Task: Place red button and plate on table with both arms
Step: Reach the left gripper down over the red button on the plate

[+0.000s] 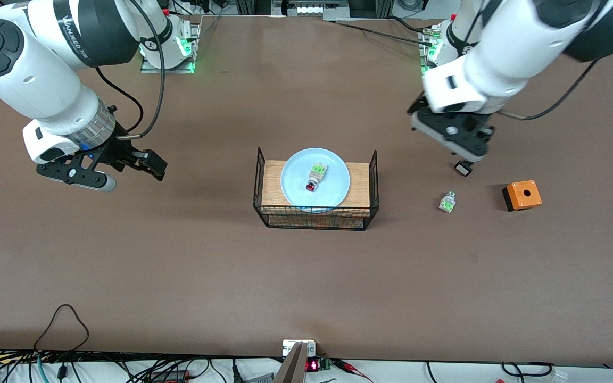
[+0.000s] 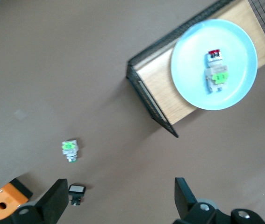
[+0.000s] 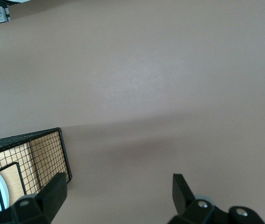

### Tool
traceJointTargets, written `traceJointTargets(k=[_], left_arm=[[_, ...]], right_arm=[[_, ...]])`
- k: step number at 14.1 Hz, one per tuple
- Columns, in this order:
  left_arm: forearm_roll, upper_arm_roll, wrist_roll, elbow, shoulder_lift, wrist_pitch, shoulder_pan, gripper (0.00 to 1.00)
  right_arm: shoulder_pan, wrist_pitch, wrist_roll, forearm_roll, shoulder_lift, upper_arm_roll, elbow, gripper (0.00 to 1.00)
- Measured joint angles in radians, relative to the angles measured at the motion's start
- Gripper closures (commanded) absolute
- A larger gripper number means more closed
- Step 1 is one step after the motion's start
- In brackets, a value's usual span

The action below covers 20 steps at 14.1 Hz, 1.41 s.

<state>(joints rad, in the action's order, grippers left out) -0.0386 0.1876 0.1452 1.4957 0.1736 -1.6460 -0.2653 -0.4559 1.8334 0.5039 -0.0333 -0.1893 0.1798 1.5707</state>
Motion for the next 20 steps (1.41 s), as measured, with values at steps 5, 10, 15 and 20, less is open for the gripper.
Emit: traceJointTargets(k=[5,10,15,20], left_arm=[[0.012,0.000,-0.079,-0.056,0.067,-0.011,-0.111,0.02],[0.125,0.001,-0.126,-0.124,0.132,-0.011,-0.203,0.01],[0.128,-0.006,-0.120,-0.138,0.143,-0.011,-0.209,0.00],[0.127,-0.103,-0.136,-0.204,0.243,-0.032,-0.375,0.00]], right_arm=[[0.008,0.000,0.000,0.000,0.000,0.000,0.000,0.00],[0.015,-0.001,0.000,0.000,0.000,0.000,0.000,0.00],[0.015,-0.002,0.000,0.000,0.000,0.000,0.000,0.00],[0.019,-0.002,0.000,0.000,0.000,0.000,0.000,0.00]])
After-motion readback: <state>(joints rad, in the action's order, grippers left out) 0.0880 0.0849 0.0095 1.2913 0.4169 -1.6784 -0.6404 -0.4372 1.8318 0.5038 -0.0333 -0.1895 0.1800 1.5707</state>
